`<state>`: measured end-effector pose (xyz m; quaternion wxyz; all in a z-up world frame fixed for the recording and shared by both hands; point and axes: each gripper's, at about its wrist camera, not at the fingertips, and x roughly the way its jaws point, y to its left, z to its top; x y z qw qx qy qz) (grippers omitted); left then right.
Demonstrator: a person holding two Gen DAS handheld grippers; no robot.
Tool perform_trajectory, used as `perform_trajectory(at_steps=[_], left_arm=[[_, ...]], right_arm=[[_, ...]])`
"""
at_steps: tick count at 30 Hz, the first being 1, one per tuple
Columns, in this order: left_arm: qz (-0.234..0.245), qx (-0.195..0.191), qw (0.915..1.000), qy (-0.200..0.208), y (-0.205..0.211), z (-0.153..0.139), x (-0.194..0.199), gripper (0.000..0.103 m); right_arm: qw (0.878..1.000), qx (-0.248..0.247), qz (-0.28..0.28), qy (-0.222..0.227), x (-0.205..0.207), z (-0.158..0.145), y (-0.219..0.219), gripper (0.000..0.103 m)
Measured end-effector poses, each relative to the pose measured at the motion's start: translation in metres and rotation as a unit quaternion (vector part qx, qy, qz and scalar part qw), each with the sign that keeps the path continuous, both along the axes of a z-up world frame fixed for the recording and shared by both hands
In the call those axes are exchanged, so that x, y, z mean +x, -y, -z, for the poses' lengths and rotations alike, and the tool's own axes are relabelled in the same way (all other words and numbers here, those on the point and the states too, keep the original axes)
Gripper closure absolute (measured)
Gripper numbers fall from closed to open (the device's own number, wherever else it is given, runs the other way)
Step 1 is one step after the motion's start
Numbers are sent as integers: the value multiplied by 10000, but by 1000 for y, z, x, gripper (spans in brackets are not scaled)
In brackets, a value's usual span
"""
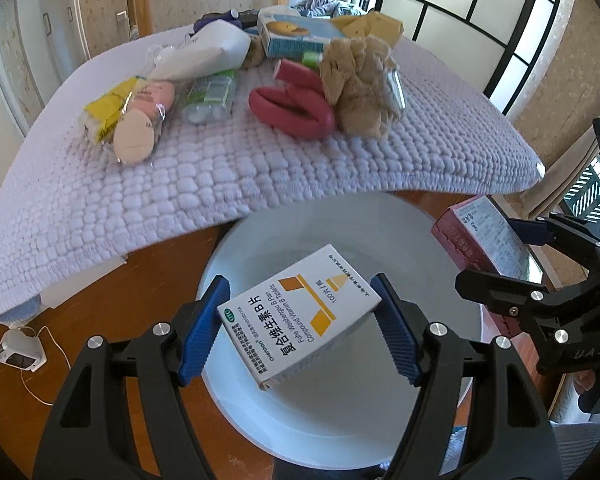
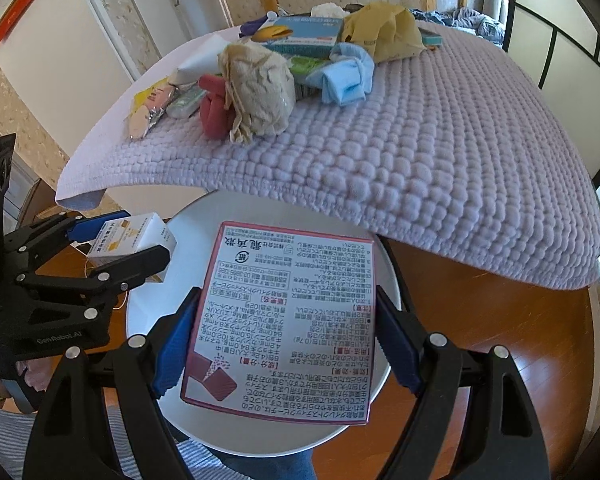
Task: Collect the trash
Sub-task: 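Open the left gripper dropping the white box while the right drops the pink box into the bin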
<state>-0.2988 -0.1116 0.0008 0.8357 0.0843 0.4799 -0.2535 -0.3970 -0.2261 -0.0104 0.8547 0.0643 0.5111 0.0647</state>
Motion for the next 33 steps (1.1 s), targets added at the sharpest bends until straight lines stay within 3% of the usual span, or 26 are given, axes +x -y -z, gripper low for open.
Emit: perform_trajectory(at_steps=[33], left_arm=[[55,351,9985,-415,8,63,1,29]], right_arm=[[9988,156,134,-455,8,61,-17,23]])
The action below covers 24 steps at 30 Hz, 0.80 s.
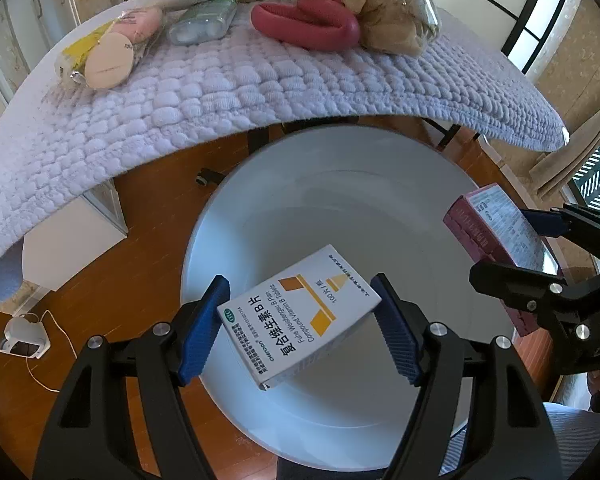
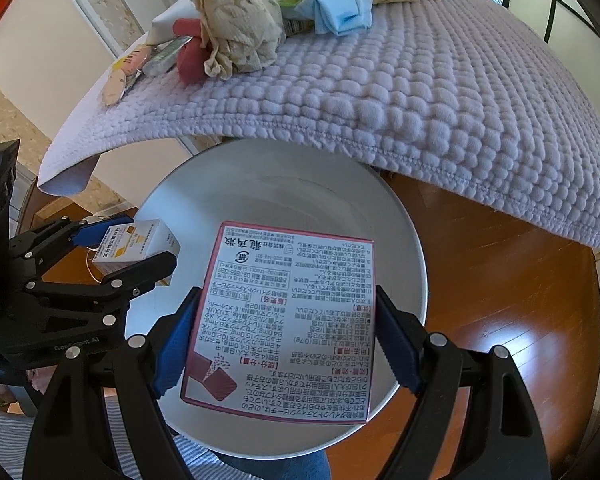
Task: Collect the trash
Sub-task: 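Open the left gripper dropping the white box while the right drops the pink box into the bin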
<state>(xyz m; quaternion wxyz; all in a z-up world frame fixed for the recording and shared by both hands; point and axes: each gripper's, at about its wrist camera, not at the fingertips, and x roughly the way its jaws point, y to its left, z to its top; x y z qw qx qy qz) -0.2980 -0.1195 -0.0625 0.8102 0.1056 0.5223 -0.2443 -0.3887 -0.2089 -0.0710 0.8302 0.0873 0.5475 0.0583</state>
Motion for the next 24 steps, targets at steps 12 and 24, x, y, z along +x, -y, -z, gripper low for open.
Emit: perform_trajectory(at_steps=[12,24], left_arm=[[17,88,9999,-98,5,25,12,29],[56,162,9997,-167,18,46,19,29]], right_arm=[[9999,13,25,-105,8,20,-4,23],[9999,2,10,-168,18,33,-14,23]])
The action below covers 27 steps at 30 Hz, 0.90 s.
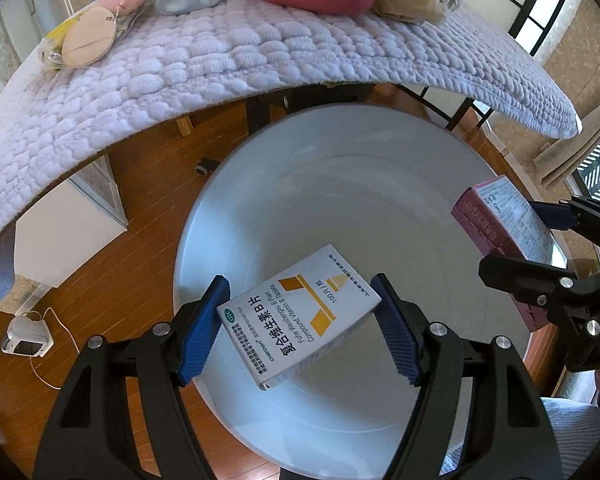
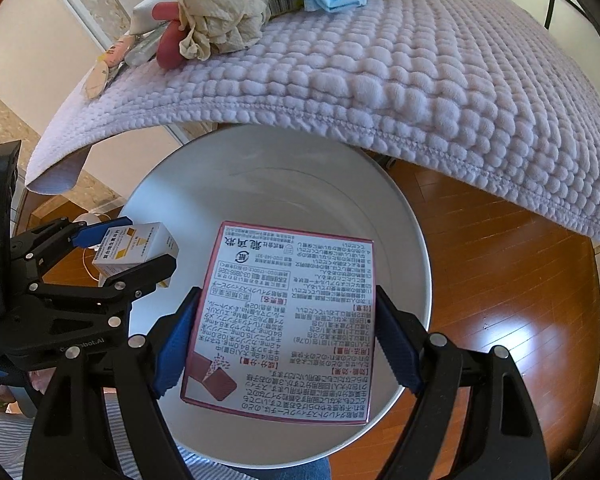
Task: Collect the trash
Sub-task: 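Open the left gripper dropping the white box while the right drops the pink box into the bin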
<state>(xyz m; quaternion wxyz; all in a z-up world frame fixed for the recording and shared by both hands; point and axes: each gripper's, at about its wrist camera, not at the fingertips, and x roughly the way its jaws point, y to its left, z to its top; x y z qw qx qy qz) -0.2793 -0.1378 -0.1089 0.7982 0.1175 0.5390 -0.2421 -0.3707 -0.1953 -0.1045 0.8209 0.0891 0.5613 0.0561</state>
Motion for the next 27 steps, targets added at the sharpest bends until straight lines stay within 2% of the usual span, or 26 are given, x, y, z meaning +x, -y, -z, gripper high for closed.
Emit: perform_trajectory(at_steps=[9,27], left_arm=[[43,32,10000,-31,12,10,1,29],[43,28,10000,-38,9,5,3,29]], right_arm=[[10000,-1,-6,0,0,0,-1,23],[10000,2,-7,-12,1,1,0,23]])
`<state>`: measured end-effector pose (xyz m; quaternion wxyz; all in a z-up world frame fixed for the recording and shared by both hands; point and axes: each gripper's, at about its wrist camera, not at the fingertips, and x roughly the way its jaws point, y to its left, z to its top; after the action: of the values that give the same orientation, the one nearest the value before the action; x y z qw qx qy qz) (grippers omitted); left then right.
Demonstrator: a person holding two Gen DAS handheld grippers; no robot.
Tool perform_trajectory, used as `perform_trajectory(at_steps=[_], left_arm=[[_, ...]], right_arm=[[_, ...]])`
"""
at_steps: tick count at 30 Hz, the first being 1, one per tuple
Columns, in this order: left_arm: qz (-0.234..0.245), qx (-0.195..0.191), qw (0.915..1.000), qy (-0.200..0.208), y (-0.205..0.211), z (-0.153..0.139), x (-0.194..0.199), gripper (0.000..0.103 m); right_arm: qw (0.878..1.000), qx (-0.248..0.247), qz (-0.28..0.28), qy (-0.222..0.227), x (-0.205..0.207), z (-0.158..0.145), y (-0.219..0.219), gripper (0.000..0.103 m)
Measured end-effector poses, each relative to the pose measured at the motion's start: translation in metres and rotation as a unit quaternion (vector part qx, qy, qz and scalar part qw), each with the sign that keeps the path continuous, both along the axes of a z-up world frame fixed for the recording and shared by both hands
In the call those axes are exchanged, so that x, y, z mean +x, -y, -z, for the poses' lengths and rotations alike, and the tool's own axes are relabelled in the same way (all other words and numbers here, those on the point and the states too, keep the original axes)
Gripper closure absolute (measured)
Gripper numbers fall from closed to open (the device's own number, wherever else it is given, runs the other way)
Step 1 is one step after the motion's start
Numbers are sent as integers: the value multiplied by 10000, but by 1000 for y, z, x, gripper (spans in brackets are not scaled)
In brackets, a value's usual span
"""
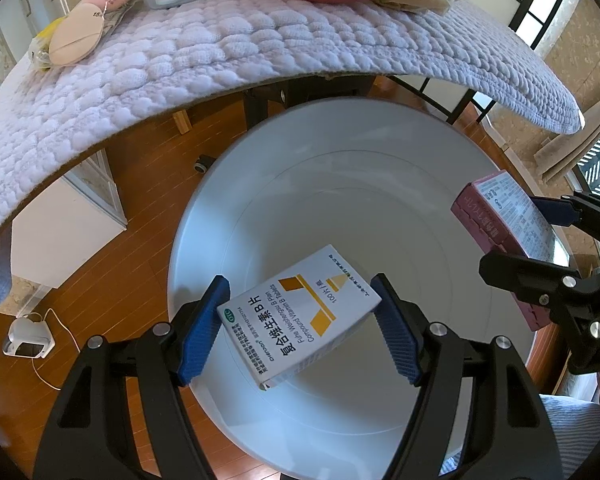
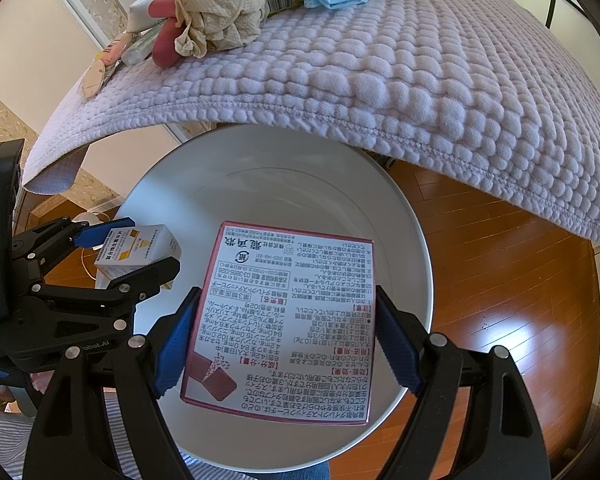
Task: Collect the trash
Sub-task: 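Open the left gripper dropping the white box while the right drops the pink box into the bin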
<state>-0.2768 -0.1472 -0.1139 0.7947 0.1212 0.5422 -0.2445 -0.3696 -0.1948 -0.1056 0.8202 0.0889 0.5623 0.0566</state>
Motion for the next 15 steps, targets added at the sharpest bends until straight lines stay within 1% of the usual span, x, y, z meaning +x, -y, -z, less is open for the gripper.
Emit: perform_trajectory(at_steps=[3,7,9,11,15], left_arm=[[1,-12,10000,-2,0,-1,0,29],[-17,-38,10000,-60,3,5,2,28],[-23,-52,10000,-71,4,6,2,25],[-6,-79,9999,-72,5,7,2,20],[33,-56,10000,-29,10,4,2,17]], right_arm=[[10000,2,4,-16,1,3,1,23],[10000,17,38,-33,2,2,5,23],[10000,21,52,-41,2,2,8,22],[10000,23,57,-39,0,0,10,22],[9999,26,97,-50,0,-3,17,22]])
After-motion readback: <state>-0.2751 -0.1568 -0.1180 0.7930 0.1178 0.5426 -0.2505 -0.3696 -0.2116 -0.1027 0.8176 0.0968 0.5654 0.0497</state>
